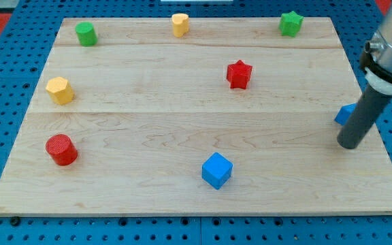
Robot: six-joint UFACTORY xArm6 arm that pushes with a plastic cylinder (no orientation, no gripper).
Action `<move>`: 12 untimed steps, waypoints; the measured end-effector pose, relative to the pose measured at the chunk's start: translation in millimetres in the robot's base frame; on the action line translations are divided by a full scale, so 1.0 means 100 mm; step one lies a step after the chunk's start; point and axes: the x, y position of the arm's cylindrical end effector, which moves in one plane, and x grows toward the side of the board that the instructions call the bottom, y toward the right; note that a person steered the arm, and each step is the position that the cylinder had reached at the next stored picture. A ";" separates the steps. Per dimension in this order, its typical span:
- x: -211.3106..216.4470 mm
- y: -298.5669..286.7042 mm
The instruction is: Place the blue triangle horizontally right to the red star
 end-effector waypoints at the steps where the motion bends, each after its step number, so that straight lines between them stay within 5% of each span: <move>1: -0.03 0.11; 4: -0.78 0.04; 6: -0.44 0.11; 8: -0.92 0.32; 10: -1.18 -0.09; 12: -0.96 -0.91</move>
